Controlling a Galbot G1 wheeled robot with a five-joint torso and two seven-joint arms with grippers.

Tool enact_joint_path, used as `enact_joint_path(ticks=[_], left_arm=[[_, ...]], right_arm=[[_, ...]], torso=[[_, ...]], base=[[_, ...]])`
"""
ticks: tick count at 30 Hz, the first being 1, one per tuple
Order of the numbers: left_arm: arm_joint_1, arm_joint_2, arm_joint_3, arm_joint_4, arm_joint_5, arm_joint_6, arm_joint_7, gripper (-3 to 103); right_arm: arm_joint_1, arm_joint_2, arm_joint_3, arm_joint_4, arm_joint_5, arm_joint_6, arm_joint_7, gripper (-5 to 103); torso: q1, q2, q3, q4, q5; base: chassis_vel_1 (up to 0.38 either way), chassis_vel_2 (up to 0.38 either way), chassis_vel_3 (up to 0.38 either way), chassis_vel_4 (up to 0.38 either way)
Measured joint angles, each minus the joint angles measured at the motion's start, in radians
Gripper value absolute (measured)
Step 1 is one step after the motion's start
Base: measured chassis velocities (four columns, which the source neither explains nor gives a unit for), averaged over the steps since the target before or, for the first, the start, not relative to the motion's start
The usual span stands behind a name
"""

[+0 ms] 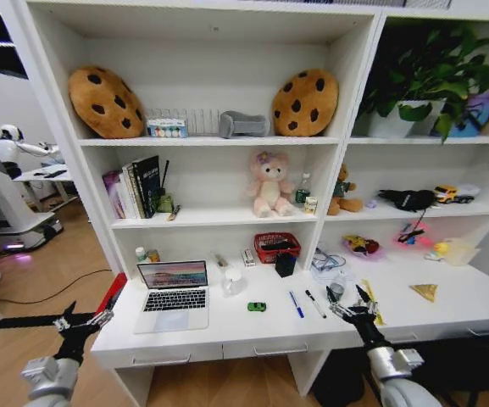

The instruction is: Organize the objects on the table.

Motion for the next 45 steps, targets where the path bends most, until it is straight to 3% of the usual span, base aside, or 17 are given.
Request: enact_joint_path(ticks=[12,14,18,26,28,31,34,39,45], left_arm=[[0.002,-0.004,-0.002,-0.015,0.001,0.009,-0.028,100],[0.000,-0.004,-0.003,-0.019,0.008,0.019,-0.035,100],[-0.001,-0.003,-0.003,-0.025,0.021,0.027,-0.037,100],[-0.007,-0.009,0.006,-0.021,0.054,0.028,-0.051,103],[-0.008,-0.009,0.007,-0.018,0.062,0.026,-0.053,99],[-0.010,-0.009,0.007,-0.016,0.067,0.021,-0.055,84],[-0.012,-0.009,0.007,-0.016,0.067,0.020,-0.055,78],[-0.020,-0.005,0.000,-0.012,0.074,0.015,-0.061,57],[-0.018,-0.003,-0.004,-0.014,0.071,0.014,-0.061,40]], right_arm=[[0.000,0.002,-0.003,0.001,-0.014,-0.002,0.016,100],[-0.002,0.004,-0.007,0.011,-0.019,-0.020,0.050,100],[0.001,0.004,-0.006,0.009,-0.056,-0.018,0.047,100],[0.000,0.005,-0.005,0.004,-0.074,-0.010,0.037,100],[0.000,0.005,-0.005,0.002,-0.075,-0.009,0.037,100],[0.003,0.008,-0.008,-0.002,-0.077,-0.009,0.038,100],[0.003,0.009,-0.009,-0.003,-0.078,-0.008,0.038,100],[0.002,0.013,-0.013,-0.003,-0.080,-0.008,0.038,100],[0.002,0.012,-0.014,-0.006,-0.082,-0.007,0.038,100]], torso=[[0.000,0.000,0.000,0.0000,0.0009],[0.000,0.000,0.000,-0.0003,-0.0006],[0.001,0.000,0.000,-0.0003,0.0009],[-0.001,0.001,0.000,-0.0002,0.0003],[-0.001,0.001,0.000,-0.0001,0.0003],[-0.001,0.001,0.000,-0.0001,0.0003],[-0.001,0.000,0.000,-0.0001,0.0003],[0.000,0.000,0.000,-0.0002,0.0003],[0.000,0.000,0.000,-0.0002,0.0002]], base=[[-0.182,0.185,0.182,-0.180],[-0.163,0.145,0.161,-0.142],[-0.136,0.119,0.106,-0.120],[0.003,-0.006,-0.015,0.006],[0.000,0.000,0.000,0.000],[0.000,0.000,0.000,0.000],[0.000,0.000,0.000,0.000],[0.000,0.000,0.000,0.000],[0.000,0.000,0.000,0.000]])
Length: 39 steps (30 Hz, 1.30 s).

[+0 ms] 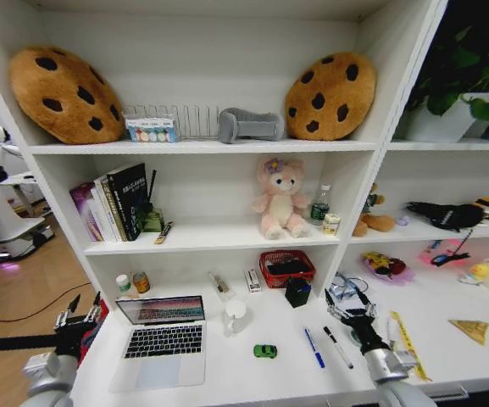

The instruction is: Organize the objects on the table.

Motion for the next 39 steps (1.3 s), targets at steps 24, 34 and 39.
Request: enact_joint_path(ticks=[24,34,39], left_arm=[[0.051,0.321,0.003,-0.009,0.020,0.038,0.033,0],[0.042,0.564,0.072,0.046,0.037,0.022,0.045,0],[0.042,0.607,0.095,0.038,0.038,0.020,0.047,0]], right_arm=[[-0.010,0.023,-0.013,-0.023,-0.019,0.025,-0.012,100],[-0.006,0.019,-0.021,-0.024,-0.018,0.026,-0.013,100],[-0.011,0.021,-0.020,-0.023,-0.017,0.027,-0.013,100]], torso=[[0.000,0.000,0.000,-0.0001,-0.0001],[0.000,0.000,0.000,0.0001,-0.0001],[0.000,0.000,0.000,0.0000,0.0000]], base=[[0.000,0.000,0.000,0.000],[0.000,0.000,0.000,0.000],[0.000,0.000,0.000,0.000]])
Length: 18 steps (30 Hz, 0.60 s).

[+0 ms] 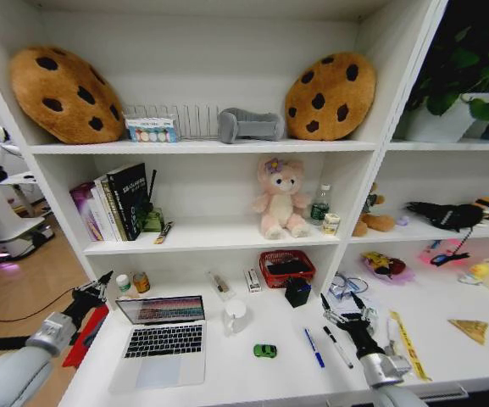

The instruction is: Organize the objects on the table.

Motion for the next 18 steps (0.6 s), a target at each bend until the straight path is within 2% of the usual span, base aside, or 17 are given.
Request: enact_joint_path(ticks=[7,12,13,15,16,18], left_arm=[[-0.024,0.068,0.060,-0.003,0.006,0.000,0.001,0],[-0.074,0.165,0.144,0.019,-0.023,0.010,0.008,0],[-0.074,0.165,0.144,0.019,-0.023,0.010,0.008,0],[-0.101,0.247,0.206,0.034,-0.055,0.013,0.017,0],[-0.101,0.247,0.206,0.034,-0.055,0.013,0.017,0],[-0.100,0.304,0.230,0.031,-0.076,0.016,0.026,0]], right_arm=[[0.002,0.001,-0.003,0.006,-0.001,0.000,0.000,100],[-0.003,0.001,-0.004,0.007,-0.005,0.000,0.000,100],[-0.003,0.001,-0.004,0.007,-0.005,0.000,0.000,100],[-0.003,0.004,-0.007,0.006,-0.010,0.001,0.001,100],[-0.003,0.004,-0.007,0.006,-0.010,0.001,0.001,100],[-0.009,0.011,-0.008,0.010,-0.016,0.002,0.001,100]], torso=[[0.000,0.000,0.000,0.0001,0.0000],[0.000,0.000,0.000,-0.0002,0.0000],[0.000,0.000,0.000,-0.0002,0.0000],[0.000,0.000,0.000,-0.0001,-0.0001],[0.000,0.000,0.000,-0.0001,-0.0001],[0.000,0.000,0.000,-0.0002,0.0001]], base=[[0.000,0.000,0.000,0.000],[0.000,0.000,0.000,0.000],[0.000,0.000,0.000,0.000],[0.000,0.000,0.000,0.000],[0.000,0.000,0.000,0.000],[0.000,0.000,0.000,0.000]])
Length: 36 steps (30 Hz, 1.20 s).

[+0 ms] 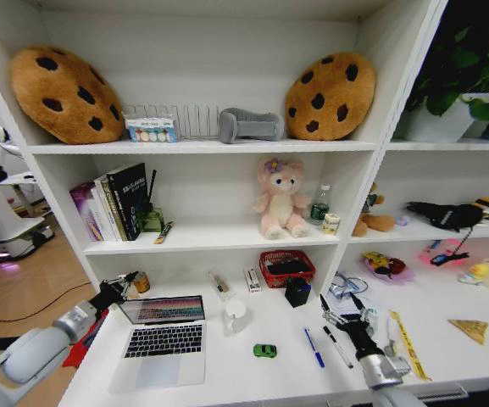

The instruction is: Organize the objects on the table.

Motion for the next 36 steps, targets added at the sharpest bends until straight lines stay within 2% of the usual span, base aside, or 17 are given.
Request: enact_joint_path(ticks=[8,10,11,13,14,16,17,19,31,36], left_arm=[[0.006,0.096,0.048,-0.007,-0.020,-0.002,0.017,0],[0.011,0.155,0.055,-0.013,-0.040,-0.004,0.028,0],[0.011,0.155,0.055,-0.013,-0.040,-0.004,0.028,0],[0.014,0.226,0.062,-0.009,-0.055,-0.014,0.038,0],[0.014,0.226,0.062,-0.009,-0.055,-0.014,0.038,0],[0.014,0.291,0.077,0.003,-0.061,-0.024,0.045,0],[0.014,0.291,0.077,0.003,-0.061,-0.024,0.045,0],[0.020,0.333,0.091,-0.005,-0.066,-0.029,0.053,0],[0.023,0.352,0.129,-0.018,-0.059,-0.030,0.057,0],[0.030,0.332,0.129,-0.052,-0.053,-0.025,0.051,0]], right_arm=[[-0.009,0.014,-0.005,0.004,-0.013,0.004,0.002,100],[-0.014,0.016,-0.009,0.012,-0.024,0.004,0.002,100],[-0.014,0.016,-0.009,0.012,-0.024,0.004,0.002,100],[-0.021,0.021,-0.010,0.018,-0.029,0.006,0.002,100],[-0.021,0.021,-0.010,0.018,-0.029,0.006,0.002,100],[-0.028,0.026,-0.010,0.018,-0.031,0.013,0.003,100],[-0.028,0.026,-0.010,0.018,-0.031,0.013,0.003,100],[-0.039,0.030,-0.006,0.019,-0.032,0.024,0.002,100],[-0.056,0.023,0.005,0.012,-0.026,0.051,-0.001,100],[-0.047,0.014,0.003,0.010,-0.024,0.053,0.000,100]], torso=[[0.000,0.000,0.000,0.0003,-0.0004],[0.000,0.000,0.000,0.0003,-0.0002],[0.000,0.000,0.000,0.0003,-0.0002],[0.000,0.000,0.000,-0.0001,0.0000],[0.000,0.000,0.000,-0.0001,0.0000],[0.000,0.000,0.000,0.0001,0.0000],[0.000,0.000,0.000,0.0001,0.0000],[0.000,0.000,0.000,0.0000,0.0000],[0.000,0.000,0.000,0.0001,-0.0001],[0.000,0.000,0.000,0.0002,0.0000]], base=[[0.000,0.000,0.000,0.000],[0.000,0.000,0.000,0.000],[0.000,0.000,0.000,0.000],[0.000,0.000,0.000,0.000],[0.000,0.000,0.000,0.000],[0.000,0.000,0.000,0.000],[0.000,0.000,0.000,0.000],[0.000,0.000,0.000,0.000],[0.000,0.000,0.000,0.000],[0.000,0.000,0.000,0.000]])
